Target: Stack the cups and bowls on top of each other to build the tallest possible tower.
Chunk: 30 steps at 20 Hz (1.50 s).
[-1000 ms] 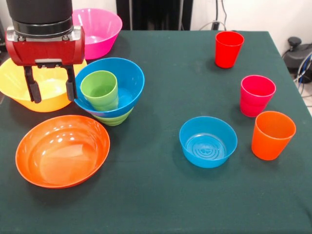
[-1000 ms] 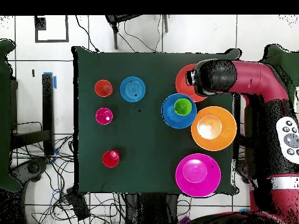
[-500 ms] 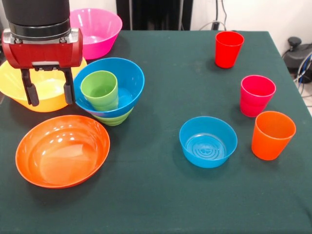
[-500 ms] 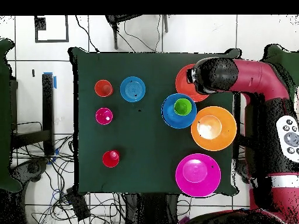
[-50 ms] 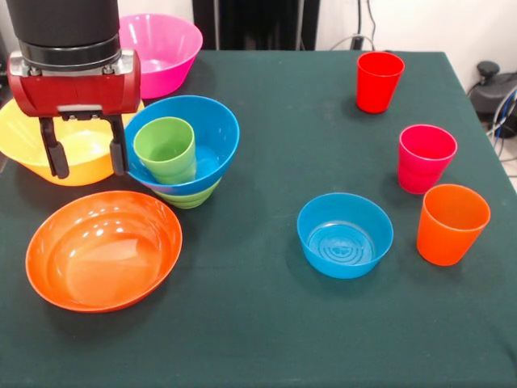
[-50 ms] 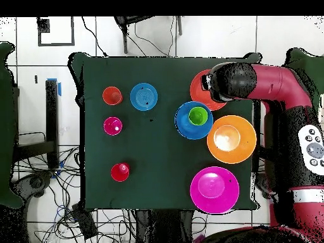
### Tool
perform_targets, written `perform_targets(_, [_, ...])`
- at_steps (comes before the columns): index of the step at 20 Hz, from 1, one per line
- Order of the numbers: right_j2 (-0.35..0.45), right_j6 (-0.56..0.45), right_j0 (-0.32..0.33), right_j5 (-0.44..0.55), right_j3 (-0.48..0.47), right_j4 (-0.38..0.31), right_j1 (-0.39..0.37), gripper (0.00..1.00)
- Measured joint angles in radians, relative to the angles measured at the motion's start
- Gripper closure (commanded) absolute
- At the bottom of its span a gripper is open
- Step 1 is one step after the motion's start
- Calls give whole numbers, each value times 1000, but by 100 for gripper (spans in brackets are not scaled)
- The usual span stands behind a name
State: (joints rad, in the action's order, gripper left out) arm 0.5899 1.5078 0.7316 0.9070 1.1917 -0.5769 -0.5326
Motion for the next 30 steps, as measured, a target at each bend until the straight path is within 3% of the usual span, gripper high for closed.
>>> perform_targets(17, [5, 0, 0, -5, 0, 0, 33, 0])
perform_targets(30, [6, 0, -2, -82, 0, -1, 36, 0])
